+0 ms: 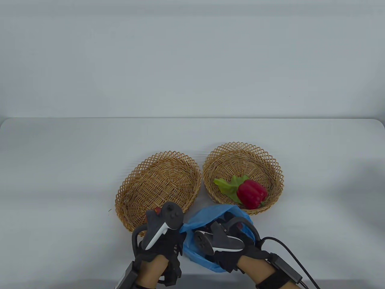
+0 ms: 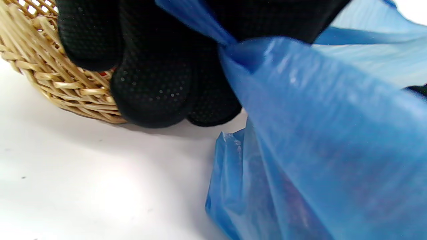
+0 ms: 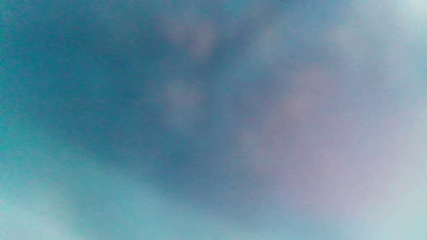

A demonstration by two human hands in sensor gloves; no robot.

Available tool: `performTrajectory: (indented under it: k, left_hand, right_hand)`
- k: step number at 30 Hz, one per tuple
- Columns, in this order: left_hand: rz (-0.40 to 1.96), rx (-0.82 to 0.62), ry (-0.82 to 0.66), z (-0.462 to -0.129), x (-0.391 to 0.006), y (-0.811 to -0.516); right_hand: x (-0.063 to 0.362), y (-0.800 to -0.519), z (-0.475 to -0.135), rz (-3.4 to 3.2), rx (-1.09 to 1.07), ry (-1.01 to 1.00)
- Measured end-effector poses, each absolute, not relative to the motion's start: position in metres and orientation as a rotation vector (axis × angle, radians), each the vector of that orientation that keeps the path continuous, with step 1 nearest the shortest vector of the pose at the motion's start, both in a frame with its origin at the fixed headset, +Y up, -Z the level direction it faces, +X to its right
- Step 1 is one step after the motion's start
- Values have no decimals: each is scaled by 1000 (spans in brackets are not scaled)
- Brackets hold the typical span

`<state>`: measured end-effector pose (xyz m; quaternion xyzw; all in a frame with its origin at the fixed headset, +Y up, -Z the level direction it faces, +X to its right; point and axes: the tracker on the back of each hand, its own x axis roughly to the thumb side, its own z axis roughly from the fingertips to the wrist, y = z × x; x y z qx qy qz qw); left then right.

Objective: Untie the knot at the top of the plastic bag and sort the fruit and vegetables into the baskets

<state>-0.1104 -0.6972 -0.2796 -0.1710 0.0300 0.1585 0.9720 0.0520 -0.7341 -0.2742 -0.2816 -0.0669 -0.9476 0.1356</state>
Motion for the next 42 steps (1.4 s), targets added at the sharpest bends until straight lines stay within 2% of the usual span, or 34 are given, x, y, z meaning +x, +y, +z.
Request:
performTrajectory:
  k: [4, 7, 13, 18, 22, 25, 27, 28, 29, 31, 33, 36, 39, 42]
  left_hand:
    - [326, -339, 78, -280, -114, -696]
    - [317, -333, 95, -280, -116, -696]
    - [308, -338, 92, -280, -115, -697]
    - [312, -340, 99, -281, -117, -697]
    - [308, -340, 98, -281, -116, -697]
    - [307, -340, 96, -280, -116, -697]
    - [308, -340, 95, -280, -116, -697]
    - [307, -340, 95, -280, -116, -697]
    - [309, -339, 93, -280, -116, -697]
    - [311, -337, 93, -280, -116, -697]
    - [310, -339, 91, -280, -115, -697]
    - [309, -338, 89, -280, -115, -697]
    - [313, -339, 89, -280, -116, -697]
    - [311, -338, 85, -280, -115, -697]
  right_hand:
    - [60, -718, -277, -2832, -848, -196]
    - [74, -696, -280, -2952, -888, -238]
    - [120, -657, -291, -3407, -1083, -387]
    - [155, -634, -299, -3689, -1111, -274]
    - [193, -617, -304, -3930, -987, 2]
    - [215, -613, -305, -3991, -689, 305]
    - [230, -613, -308, -3856, -338, 514]
    - [233, -614, -308, -3794, -232, 536]
    - [237, -618, -311, -3675, -95, 538]
    - [241, -627, -317, -3498, 38, 438]
    - [238, -641, -324, -3369, 55, 367]
    - [229, -663, -335, -3233, 9, 104]
    - [226, -669, -338, -3213, 11, 72]
    - [224, -671, -338, -3222, 25, 142]
